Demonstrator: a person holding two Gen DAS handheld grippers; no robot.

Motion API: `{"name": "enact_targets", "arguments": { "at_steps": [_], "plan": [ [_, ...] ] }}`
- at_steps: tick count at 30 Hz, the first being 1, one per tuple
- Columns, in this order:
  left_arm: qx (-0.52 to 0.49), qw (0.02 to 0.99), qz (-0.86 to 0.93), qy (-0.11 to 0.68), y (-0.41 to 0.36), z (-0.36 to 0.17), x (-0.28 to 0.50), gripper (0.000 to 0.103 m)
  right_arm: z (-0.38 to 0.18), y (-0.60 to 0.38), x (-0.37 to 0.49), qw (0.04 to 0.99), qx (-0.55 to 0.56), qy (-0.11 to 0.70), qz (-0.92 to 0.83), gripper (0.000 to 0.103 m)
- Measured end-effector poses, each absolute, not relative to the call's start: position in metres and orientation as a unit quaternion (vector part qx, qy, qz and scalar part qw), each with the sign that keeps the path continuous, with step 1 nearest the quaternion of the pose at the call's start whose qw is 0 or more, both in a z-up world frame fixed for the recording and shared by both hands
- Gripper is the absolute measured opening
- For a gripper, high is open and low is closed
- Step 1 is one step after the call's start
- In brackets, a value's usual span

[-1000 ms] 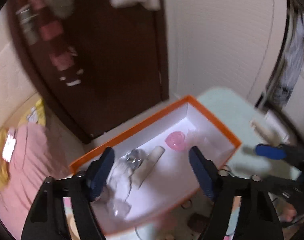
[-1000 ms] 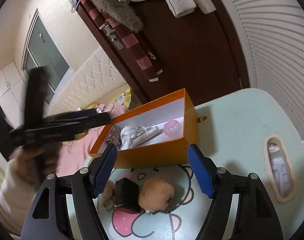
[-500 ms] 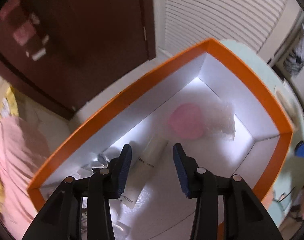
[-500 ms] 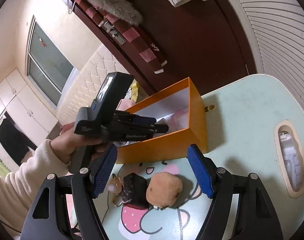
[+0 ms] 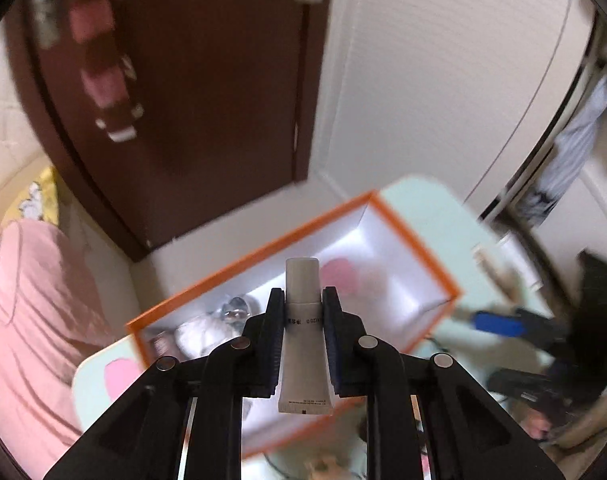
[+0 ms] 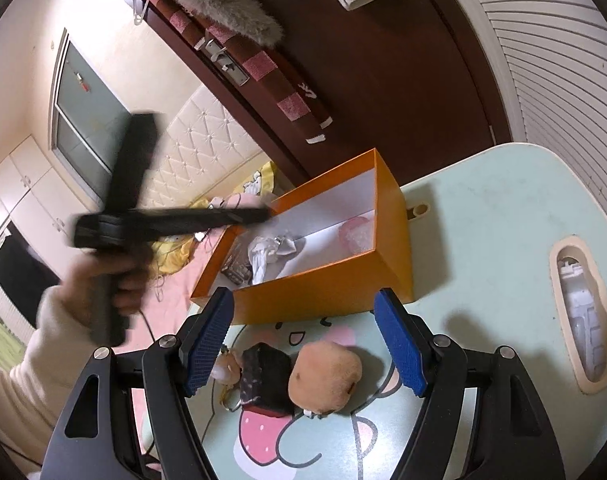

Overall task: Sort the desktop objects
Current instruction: 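Lift the tube out with the left gripper and lay it on the table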

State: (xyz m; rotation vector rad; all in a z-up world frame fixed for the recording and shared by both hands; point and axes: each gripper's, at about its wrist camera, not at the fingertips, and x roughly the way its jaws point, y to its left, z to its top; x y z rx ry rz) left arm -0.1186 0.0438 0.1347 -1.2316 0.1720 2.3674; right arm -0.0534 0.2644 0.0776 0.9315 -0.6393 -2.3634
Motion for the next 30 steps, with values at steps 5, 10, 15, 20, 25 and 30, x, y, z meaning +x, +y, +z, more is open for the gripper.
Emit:
{"name": "enact_targets", "arguments": {
  "at_steps": [5, 10, 15, 20, 25, 30],
  "plan": [
    [-0.444, 0.221, 0.867, 0.039, 0.014, 0.142, -0.073, 0.017, 0.078, 0.263, -0.052, 0.259, 0.343, -0.233, -0.872, 0.073],
    [-0.485, 0.154, 0.861, 0.006, -0.016, 0.088, -0.043, 0.017, 0.079, 0.259, -0.051, 0.257, 0.343, -0.224, -0.875, 0.073],
    [-0.505, 0.122, 0.853, -0.052, -0.033, 0.039, -0.023, 0.017, 0.08, 0.252, -0.048, 0.257, 0.34, -0.21, -0.88, 0.073],
    [-0.516, 0.12, 0.845, -0.071, -0.037, 0.014, -0.02, 0.017, 0.083, 0.241, -0.045, 0.263, 0.338, -0.188, -0.884, 0.073],
    [-0.486, 0.102, 0.865, -0.07, -0.039, 0.008, -0.012, 0.071, 0.093, 0.228, -0.042, 0.268, 0.33, -0.151, -0.893, 0.073],
    [-0.403, 0.091, 0.907, -0.077, -0.046, 0.014, 0.009, 0.095, 0.109, 0.209, -0.061, 0.296, 0.356, -0.14, -0.876, 0.073]
  ]
}}
